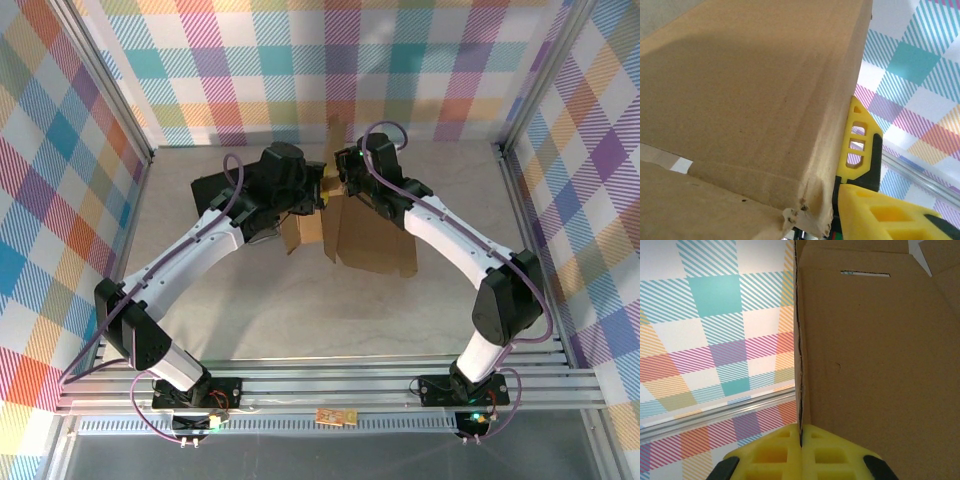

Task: Fold the paper box

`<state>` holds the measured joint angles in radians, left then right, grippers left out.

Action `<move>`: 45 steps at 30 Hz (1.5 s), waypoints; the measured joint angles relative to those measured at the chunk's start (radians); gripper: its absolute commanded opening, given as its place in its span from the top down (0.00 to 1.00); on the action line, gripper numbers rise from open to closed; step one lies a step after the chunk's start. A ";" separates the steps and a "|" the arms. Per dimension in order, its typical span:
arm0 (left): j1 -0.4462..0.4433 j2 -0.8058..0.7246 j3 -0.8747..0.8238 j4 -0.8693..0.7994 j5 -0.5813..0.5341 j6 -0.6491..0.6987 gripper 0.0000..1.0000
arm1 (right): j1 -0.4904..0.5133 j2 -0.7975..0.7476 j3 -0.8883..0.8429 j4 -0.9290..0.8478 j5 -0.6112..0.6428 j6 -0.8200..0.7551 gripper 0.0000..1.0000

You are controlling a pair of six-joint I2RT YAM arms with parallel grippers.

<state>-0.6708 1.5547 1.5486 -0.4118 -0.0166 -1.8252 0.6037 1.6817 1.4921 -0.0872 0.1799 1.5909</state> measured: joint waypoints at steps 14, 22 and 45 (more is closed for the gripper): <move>0.002 0.002 -0.008 0.015 0.005 -0.003 0.68 | 0.003 -0.007 -0.001 -0.050 0.000 -0.028 1.00; 0.008 0.000 -0.011 0.030 0.033 0.011 1.00 | 0.005 -0.027 -0.011 -0.079 0.021 -0.039 1.00; 0.365 0.000 -0.106 0.106 0.727 0.486 1.00 | -0.212 -0.091 -0.337 0.195 -0.458 -0.022 0.21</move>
<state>-0.3061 1.5551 1.4429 -0.3058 0.7101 -1.3396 0.3916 1.5906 1.1553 0.1078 -0.2779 1.5688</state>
